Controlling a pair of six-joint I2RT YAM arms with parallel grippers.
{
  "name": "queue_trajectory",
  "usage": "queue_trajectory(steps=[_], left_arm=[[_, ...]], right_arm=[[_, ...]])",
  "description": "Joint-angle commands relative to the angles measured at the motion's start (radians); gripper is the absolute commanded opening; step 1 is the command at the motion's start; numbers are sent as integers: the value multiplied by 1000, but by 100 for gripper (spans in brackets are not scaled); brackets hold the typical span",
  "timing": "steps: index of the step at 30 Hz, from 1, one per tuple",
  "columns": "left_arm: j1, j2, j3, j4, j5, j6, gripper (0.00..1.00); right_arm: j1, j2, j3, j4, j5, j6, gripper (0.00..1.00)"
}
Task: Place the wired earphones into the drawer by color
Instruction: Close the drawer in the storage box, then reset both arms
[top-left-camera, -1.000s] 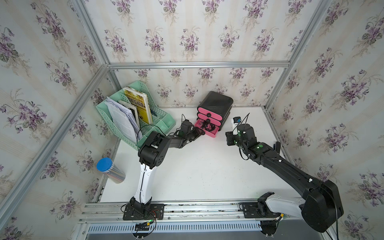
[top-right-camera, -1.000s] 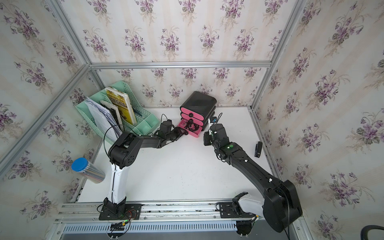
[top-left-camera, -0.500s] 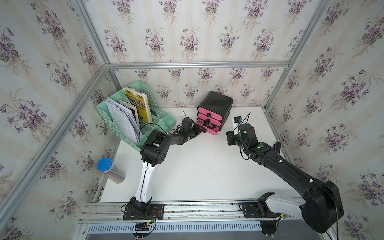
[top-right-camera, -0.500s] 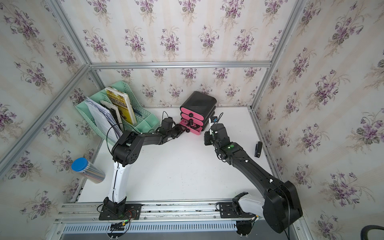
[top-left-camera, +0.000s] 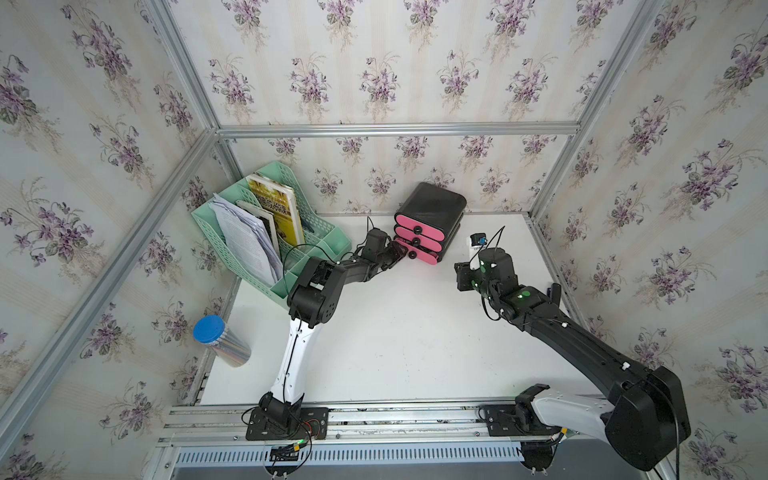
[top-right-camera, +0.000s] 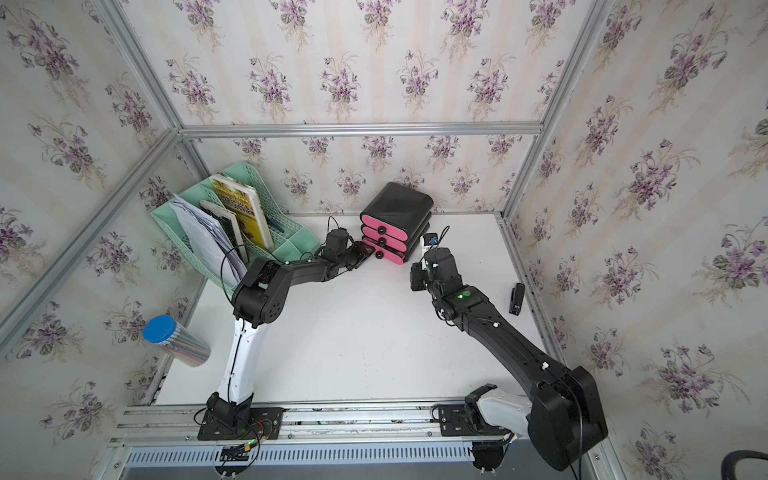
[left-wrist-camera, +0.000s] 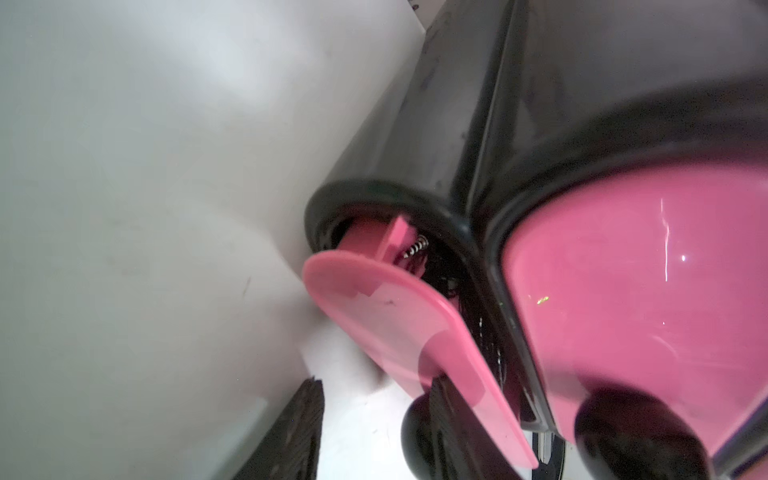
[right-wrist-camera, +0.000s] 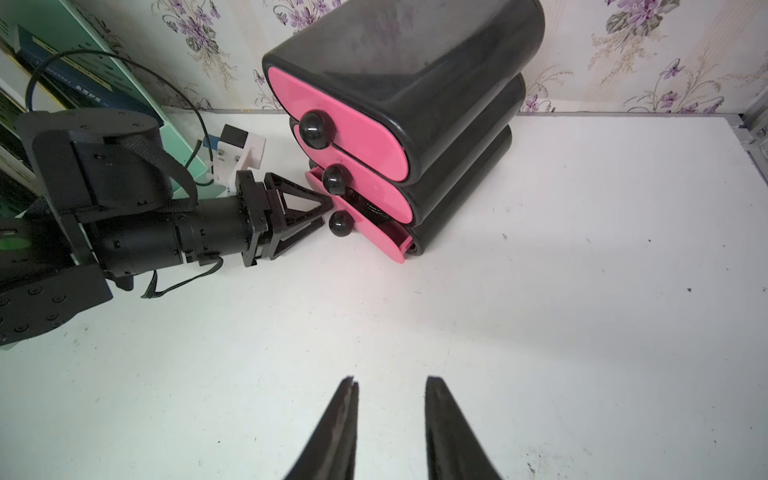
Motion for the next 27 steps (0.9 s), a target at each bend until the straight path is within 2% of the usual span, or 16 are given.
queue_trajectory(steps=[1,8,13,18,22,25,27], left_arm=[[2,20,50,-26,0,16,48],[2,51,102,-34,3,5,49],[2,-21,28,-24,5,27,53],[2,-240,-182,-40,-58,109,68],[3,-471,-348,-143,-147,231,83],[4,-645,-450,-240,-244,321,100],[2,-753,-506,-295,-304,378,99]], right_arm=[[-1,-2,-2,-7,4,-8,32],[-3,-6,-2,-7,7,-8,32],[-3,-12,-7,3,14,-4,32],[-7,-33,-37,42,59,7,33],[-9,-69,-71,81,89,15,34],[-12,-101,-97,103,124,20,38],[-13,-123,-113,121,143,20,40]])
